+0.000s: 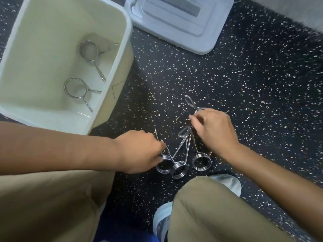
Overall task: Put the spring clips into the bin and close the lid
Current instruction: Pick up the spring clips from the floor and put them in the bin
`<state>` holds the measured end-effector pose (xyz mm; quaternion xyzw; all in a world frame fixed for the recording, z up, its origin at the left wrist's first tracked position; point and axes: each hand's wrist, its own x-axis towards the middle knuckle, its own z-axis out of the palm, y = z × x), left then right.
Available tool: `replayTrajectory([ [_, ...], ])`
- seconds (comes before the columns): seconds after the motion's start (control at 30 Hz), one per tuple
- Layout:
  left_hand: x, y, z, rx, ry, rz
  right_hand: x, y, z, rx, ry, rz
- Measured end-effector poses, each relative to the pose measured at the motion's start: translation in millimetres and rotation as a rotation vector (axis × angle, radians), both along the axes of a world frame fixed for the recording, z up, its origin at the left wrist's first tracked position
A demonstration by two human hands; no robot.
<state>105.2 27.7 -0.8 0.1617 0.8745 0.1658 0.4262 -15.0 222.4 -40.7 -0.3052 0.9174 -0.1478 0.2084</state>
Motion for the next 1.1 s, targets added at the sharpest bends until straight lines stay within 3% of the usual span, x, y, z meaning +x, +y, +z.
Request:
replayTrajectory([
  [0.07,-0.3,10.0,-6.4,0.022,0.090,-0.062,-6.0,3.0,2.5,-0.097,0.013,-0.121],
  [0.2,1.5,31.4,-21.1,0.174,0.503,-0.303,-15.0,8.7,15.7,-0.242,-0.086,-0.392],
  [0.3,6.3,43.0,-32.9,0.226,0.575,-0.433,-19.7,16.6,22.0,-0.344,-0.263,-0.594],
  [0.47,13.9,51.1,-47.5,0.137,0.490,-0.547,-18.8,30.8,29.3,-0.524,-0.594,-0.801],
  [0.63,8.6,58.9,-49.9,0.118,0.496,-0.569,-12.3,40.9,40.2,-0.674,-0.759,-0.851],
  [0.83,3.6,56.4,-37.5,0.183,0.502,-0.452,-13.7,46.6,54.0,-0.688,-0.683,-0.783],
  [1.1,-5.0,42.4,-8.8,0.289,0.240,-0.098,-15.3,49.3,66.0,-0.705,-0.682,-0.806],
])
